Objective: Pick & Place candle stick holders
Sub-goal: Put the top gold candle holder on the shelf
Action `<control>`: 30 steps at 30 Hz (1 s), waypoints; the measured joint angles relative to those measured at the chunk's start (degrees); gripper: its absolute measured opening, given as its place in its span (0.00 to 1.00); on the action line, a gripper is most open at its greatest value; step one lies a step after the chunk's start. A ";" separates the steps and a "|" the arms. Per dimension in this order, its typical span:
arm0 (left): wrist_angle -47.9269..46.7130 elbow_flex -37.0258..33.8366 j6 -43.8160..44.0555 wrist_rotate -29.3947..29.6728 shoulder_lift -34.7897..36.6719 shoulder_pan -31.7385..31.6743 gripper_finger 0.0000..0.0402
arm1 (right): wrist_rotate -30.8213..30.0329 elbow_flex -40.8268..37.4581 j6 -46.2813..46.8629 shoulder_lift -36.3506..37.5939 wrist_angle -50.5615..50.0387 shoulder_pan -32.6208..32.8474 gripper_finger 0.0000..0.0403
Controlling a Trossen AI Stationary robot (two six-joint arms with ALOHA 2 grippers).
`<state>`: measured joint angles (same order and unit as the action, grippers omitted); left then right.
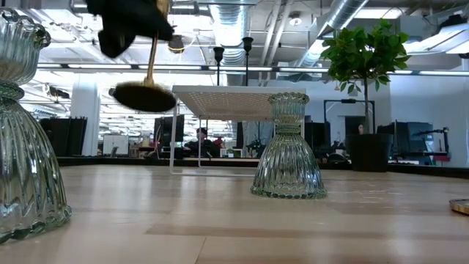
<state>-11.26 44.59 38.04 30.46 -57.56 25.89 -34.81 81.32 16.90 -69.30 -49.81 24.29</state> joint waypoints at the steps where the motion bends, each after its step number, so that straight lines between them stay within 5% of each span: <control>1: -1.57 1.19 -0.01 0.19 0.56 0.00 0.08 | -0.02 0.00 -0.28 0.00 -0.06 0.00 0.00; 8: -12.59 13.78 -2.45 1.09 -0.09 -1.32 0.08 | -2.94 0.00 -0.52 -0.02 -0.78 -0.09 0.00; 16: -13.97 25.62 -18.03 3.61 -2.67 -9.70 0.08 | -4.22 0.00 -0.47 -0.02 -0.78 -0.09 0.00; 21: -14.03 27.46 -22.64 2.82 -2.88 -18.19 0.08 | -4.22 0.00 -0.32 -0.02 -0.75 -0.07 0.00; 30: -13.78 27.46 -22.82 -7.23 -6.33 -33.02 0.08 | -4.22 0.00 -0.31 -0.02 -0.69 -0.04 0.00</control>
<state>-25.04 72.05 15.22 23.23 -63.89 -7.13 -39.03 81.32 16.58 -69.32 -50.50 24.25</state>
